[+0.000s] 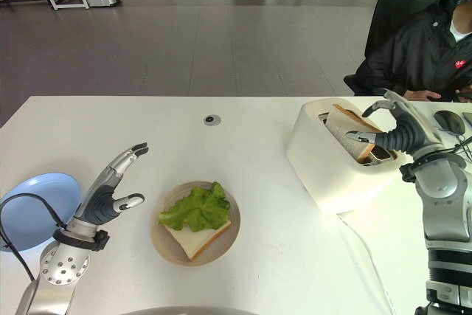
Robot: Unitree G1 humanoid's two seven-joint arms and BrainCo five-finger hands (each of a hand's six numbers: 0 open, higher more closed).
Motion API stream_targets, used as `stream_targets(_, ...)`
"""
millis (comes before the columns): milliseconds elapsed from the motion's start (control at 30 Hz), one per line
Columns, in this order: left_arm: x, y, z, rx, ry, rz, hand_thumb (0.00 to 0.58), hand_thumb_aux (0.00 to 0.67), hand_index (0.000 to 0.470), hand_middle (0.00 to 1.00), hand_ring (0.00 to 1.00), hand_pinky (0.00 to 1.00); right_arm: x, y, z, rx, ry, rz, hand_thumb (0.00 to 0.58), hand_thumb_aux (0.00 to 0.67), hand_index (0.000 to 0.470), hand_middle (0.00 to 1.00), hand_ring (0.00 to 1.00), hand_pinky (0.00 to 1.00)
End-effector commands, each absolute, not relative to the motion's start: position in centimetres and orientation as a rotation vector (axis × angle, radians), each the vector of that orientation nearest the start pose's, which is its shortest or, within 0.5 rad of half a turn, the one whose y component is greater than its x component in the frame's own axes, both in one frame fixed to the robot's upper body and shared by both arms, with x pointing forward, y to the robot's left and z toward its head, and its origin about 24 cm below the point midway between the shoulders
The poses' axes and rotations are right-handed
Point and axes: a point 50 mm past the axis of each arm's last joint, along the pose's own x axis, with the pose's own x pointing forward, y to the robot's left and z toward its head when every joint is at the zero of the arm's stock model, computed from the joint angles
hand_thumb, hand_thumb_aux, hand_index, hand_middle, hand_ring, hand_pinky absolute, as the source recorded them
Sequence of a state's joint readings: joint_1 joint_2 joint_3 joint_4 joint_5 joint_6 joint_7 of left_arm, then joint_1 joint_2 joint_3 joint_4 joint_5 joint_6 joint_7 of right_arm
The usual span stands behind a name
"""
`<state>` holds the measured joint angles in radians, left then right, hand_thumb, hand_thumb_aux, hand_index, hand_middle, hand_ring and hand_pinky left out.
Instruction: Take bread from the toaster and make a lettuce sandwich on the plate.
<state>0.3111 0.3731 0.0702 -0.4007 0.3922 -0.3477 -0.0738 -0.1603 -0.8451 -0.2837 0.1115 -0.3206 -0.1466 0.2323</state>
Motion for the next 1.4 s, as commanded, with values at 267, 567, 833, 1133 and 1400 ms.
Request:
stream_targets(267, 18.2, 19.3, 10.6, 0.814, -0.385, -0.169, 0.000, 0.000, 0.000, 0.00, 0.00, 0.00, 25.6, -32.7, 22.0, -1.204, -0.267, -0.153, 0.000, 0.000, 0.000, 0.00, 0.00, 0.00)
stream_targets(567, 18.0, 19.3, 10.7, 0.825, -0.385, -0.171, 0.000, 0.000, 0.000, 0.00, 0.00, 0.00, 25.2, -32.6, 16.7, -1.346, 0.056, 0.096, 0.000, 0.000, 0.000, 0.00, 0.00, 0.00)
stream_targets(833, 18.0, 19.3, 10.6, 0.831, -0.385, -0.168, 0.000, 0.000, 0.000, 0.00, 0.00, 0.00, 25.5, -31.4, 16.1, -1.300, 0.029, 0.142, 0.576, 0.617, 0.433, 0.00, 0.00, 0.00)
stream_targets(1133, 18.0, 19.3, 10.6, 0.830, -0.383, -0.171, 0.000, 0.000, 0.000, 0.00, 0.00, 0.00, 25.7, -30.9, 18.1, -1.274, -0.081, 0.065, 0.580, 0.670, 0.470, 0.00, 0.00, 0.00)
stream_targets(1400, 18.0, 19.3, 10.6, 0.832, -0.384, -0.171, 0.000, 0.000, 0.000, 0.00, 0.00, 0.00, 25.0, -32.2, 22.9, -1.162, -0.201, -0.045, 0.580, 0.670, 0.470, 0.00, 0.00, 0.00)
